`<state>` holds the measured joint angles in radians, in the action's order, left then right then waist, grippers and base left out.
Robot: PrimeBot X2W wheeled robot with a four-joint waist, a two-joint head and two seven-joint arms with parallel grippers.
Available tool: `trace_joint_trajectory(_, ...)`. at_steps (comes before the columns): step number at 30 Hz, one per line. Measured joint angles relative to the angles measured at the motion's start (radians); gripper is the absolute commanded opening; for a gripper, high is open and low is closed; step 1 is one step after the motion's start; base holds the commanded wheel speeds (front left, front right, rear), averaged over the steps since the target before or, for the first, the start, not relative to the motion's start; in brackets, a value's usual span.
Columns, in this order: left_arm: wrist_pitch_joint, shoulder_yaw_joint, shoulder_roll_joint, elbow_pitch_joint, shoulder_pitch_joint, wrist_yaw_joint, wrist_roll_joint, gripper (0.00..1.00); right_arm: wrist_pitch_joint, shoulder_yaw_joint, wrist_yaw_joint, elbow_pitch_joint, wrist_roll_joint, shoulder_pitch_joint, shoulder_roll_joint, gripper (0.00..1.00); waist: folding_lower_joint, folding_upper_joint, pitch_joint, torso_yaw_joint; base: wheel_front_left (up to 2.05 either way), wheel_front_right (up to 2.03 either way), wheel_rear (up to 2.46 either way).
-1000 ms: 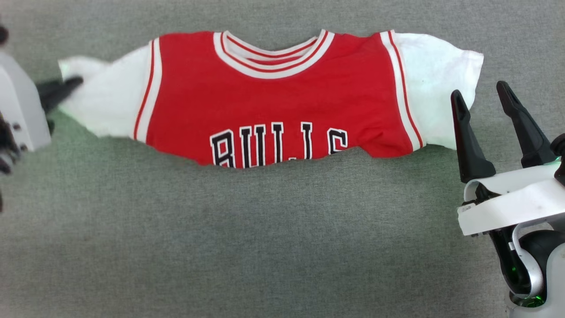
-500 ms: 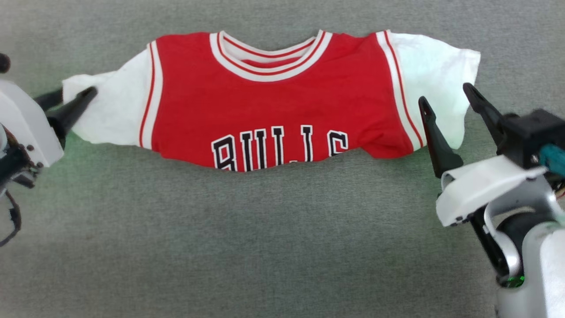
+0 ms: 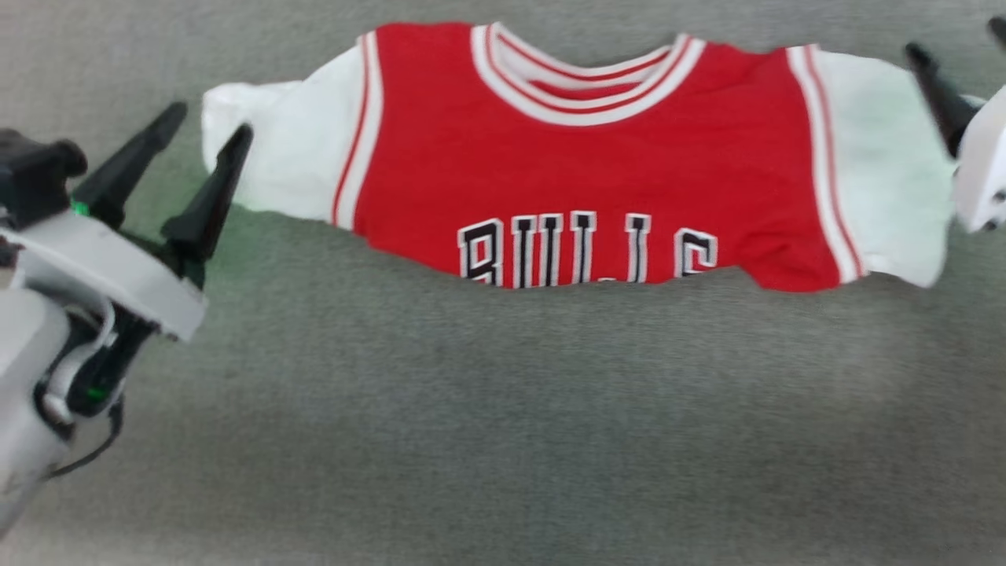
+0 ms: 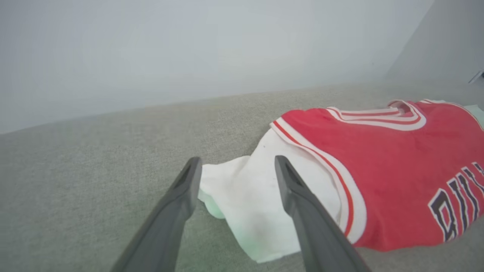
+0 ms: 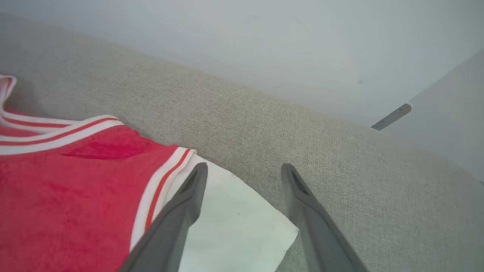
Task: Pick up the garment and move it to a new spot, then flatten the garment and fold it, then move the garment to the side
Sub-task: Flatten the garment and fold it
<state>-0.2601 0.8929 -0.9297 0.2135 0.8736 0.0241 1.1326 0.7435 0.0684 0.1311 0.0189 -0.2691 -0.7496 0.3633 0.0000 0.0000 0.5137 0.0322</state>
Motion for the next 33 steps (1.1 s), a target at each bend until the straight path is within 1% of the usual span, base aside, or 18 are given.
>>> trace_joint_trajectory(2,0.0,-0.088,0.041,-0.029,-0.029,-0.02,-0.067,1.0,0.038,0.001,0.0,-0.035,-0.016,-0.05,0.022,1.0,0.0,0.0,0.012,0.023,0.0,0.0,0.0)
trace_joint_trajectory(4,-0.004,-0.178,0.085,-0.058,-0.074,-0.024,-0.128,1.0,0.096,0.016,0.0,-0.076,-0.026,-0.09,0.052,1.0,0.0,0.0,0.026,0.045,0.0,0.0,0.0)
trace_joint_trajectory(5,-0.004,-0.216,0.105,-0.066,-0.104,-0.021,-0.155,1.0,0.122,0.023,0.0,-0.099,-0.034,-0.101,0.065,1.0,0.0,0.0,0.033,0.056,0.0,0.0,0.0)
trace_joint_trajectory(9,-0.003,-0.328,0.166,-0.075,-0.197,0.018,-0.244,1.0,0.232,0.056,0.0,-0.167,-0.069,-0.134,0.095,1.0,0.0001,0.0,0.062,0.096,0.0,0.0,0.0)
trace_joint_trajectory(13,-0.003,-0.413,0.197,-0.075,-0.233,0.054,-0.299,1.0,0.316,0.065,-0.001,-0.174,-0.105,-0.15,0.124,1.0,0.0,0.0,0.09,0.126,0.0,0.0,0.0)
trace_joint_trajectory(17,-0.003,-0.464,0.202,-0.078,-0.243,0.074,-0.334,1.0,0.323,0.065,-0.001,-0.157,-0.105,-0.158,0.137,1.0,0.0,0.0,0.113,0.142,0.0,0.0,0.0)
trace_joint_trajectory(20,-0.003,-0.479,0.192,-0.08,-0.242,0.085,-0.345,1.0,0.324,0.065,-0.001,-0.147,-0.102,-0.159,0.136,0.11,0.0,0.0,0.124,0.141,0.0,0.0,0.0)
trace_joint_trajectory(21,-0.003,-0.481,0.186,-0.081,-0.238,0.09,-0.345,1.0,0.322,0.065,-0.001,-0.146,-0.102,-0.16,0.134,0.0,0.0,0.0,0.125,0.138,0.0,0.0,0.0)
trace_joint_trajectory(24,0.002,-0.478,0.149,-0.086,-0.203,0.096,-0.351,1.0,0.311,0.078,-0.001,-0.141,-0.103,-0.161,0.119,0.0,0.0,0.0,0.128,0.126,0.0,0.0,0.0)
trace_joint_trajectory(27,0.043,-0.456,0.1,-0.103,-0.143,0.101,-0.346,1.0,0.288,0.108,-0.001,-0.132,-0.098,-0.162,0.107,0.0,0.0,0.0,0.13,0.111,0.0,0.0,0.0)
trace_joint_trajectory(30,0.108,-0.395,0.028,-0.142,-0.058,0.105,-0.315,1.0,0.272,0.134,0.0,-0.136,-0.085,-0.174,0.097,0.0,0.0,0.0,0.134,0.091,0.0,0.0,0.0)
trace_joint_trajectory(33,0.215,-0.269,-0.043,-0.203,0.051,0.105,-0.232,1.0,0.266,0.151,0.0,-0.143,-0.084,-0.193,0.078,0.0,0.0,0.0,0.141,0.071,0.0,0.0,0.0)
